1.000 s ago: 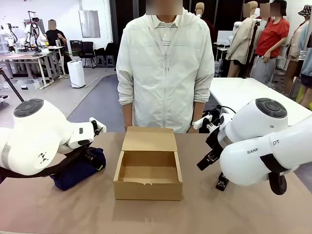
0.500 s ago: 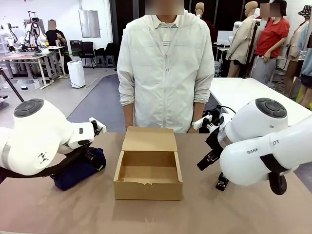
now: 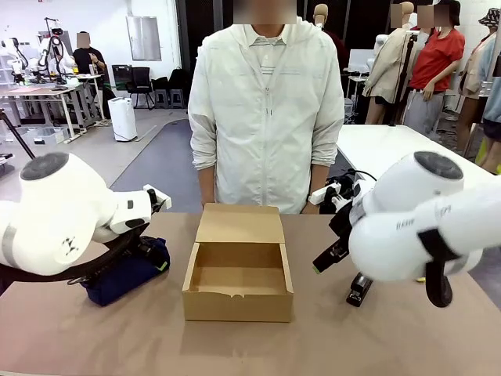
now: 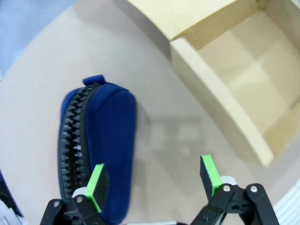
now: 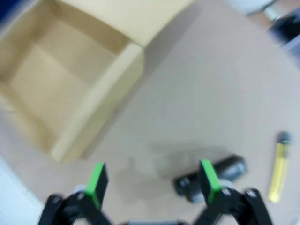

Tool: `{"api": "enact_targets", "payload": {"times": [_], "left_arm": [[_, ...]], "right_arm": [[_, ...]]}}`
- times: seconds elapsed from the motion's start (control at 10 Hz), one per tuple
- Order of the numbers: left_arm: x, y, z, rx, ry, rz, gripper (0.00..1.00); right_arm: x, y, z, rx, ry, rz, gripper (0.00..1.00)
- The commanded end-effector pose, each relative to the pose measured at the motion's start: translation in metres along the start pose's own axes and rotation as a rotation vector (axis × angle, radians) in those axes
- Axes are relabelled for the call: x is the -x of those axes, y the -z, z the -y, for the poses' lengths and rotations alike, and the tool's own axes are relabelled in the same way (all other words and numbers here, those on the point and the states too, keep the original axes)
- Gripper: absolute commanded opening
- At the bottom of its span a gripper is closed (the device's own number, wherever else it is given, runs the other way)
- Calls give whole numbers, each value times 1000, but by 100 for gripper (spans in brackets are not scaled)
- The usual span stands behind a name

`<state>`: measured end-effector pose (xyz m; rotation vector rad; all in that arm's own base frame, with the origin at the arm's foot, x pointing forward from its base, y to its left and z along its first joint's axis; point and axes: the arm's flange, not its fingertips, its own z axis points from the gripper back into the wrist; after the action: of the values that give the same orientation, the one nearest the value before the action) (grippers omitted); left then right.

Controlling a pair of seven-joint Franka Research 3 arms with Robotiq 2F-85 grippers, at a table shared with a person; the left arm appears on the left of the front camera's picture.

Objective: Pack the items into the box.
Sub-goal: Pick up the item specified by the human and place it in the Mailer Box.

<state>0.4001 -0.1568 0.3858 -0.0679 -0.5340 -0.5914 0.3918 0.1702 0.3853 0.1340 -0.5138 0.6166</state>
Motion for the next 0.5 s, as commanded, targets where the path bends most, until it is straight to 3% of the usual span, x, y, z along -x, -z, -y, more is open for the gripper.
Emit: {"api": "enact_targets", "payload": {"times": [0.0, 0.1, 0.2, 0.3, 0.4], "left_arm": [[-15, -69, -8, 226, -253, -88, 100], [-19, -103, -16, 339, -346, -54, 100], [-14, -145, -39, 557, -371, -12, 100], [2, -171, -64, 702, -438, 69, 100], [27, -195, -98, 806, -514, 157, 100]], "right_arm": [[-11, -69, 36, -102, 215, 25, 100], [-12, -102, 46, -215, 312, 7, 100], [2, -137, 61, -370, 383, 11, 100], [26, -165, 94, -563, 457, 37, 100], [57, -185, 130, -675, 593, 125, 100]]}}
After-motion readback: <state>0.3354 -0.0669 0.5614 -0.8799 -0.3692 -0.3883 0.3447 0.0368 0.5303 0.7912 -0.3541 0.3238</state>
